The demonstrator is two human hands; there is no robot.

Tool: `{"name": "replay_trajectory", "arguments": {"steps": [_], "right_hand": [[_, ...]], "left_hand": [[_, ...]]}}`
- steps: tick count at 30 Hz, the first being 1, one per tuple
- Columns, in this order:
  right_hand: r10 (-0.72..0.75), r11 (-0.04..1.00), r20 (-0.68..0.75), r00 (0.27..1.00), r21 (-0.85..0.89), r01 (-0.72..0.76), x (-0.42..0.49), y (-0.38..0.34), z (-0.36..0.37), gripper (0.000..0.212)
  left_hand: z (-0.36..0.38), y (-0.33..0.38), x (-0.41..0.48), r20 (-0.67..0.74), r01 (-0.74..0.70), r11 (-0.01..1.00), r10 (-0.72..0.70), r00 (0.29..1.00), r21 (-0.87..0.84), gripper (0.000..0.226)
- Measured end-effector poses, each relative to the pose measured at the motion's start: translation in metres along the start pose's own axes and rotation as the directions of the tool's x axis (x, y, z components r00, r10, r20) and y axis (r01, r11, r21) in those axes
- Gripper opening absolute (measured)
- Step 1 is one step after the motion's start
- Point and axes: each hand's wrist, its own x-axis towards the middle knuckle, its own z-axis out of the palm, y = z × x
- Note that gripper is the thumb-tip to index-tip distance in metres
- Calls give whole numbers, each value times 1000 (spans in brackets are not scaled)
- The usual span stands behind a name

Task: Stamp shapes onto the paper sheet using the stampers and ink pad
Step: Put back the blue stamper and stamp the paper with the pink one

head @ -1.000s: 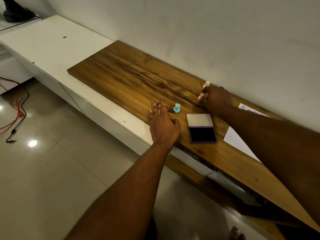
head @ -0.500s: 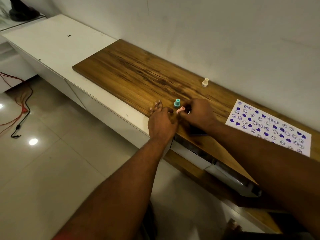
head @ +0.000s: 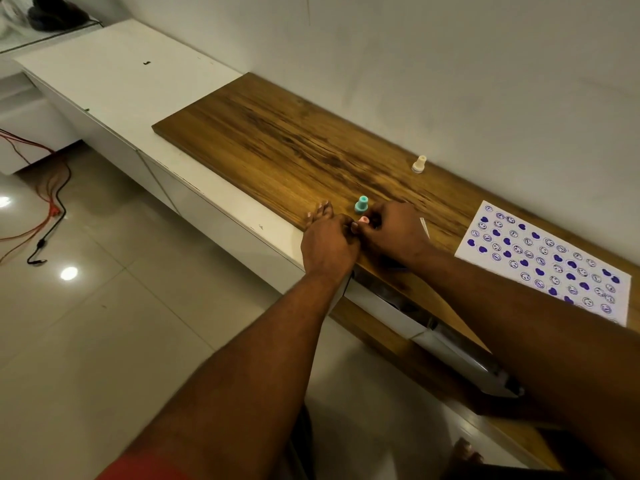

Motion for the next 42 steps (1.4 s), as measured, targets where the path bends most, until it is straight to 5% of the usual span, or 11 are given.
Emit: {"name": "replay_trajectory", "arguments": {"steps": [23, 36, 42], "right_hand": [[-120, 991, 50, 992, -46, 122, -13, 2, -8, 31], [39, 998, -13, 999, 43, -38, -74, 56, -49, 34], [50, 997, -28, 998, 64, -48, -89, 63, -43, 34]], "left_hand": [[2, 2, 3, 84, -11, 1000, 13, 996, -15, 36], [-1, 0, -2, 64, -22, 1000, 22, 998, -3, 59], [1, 18, -18, -29, -242, 970, 243, 970, 33, 64]]}}
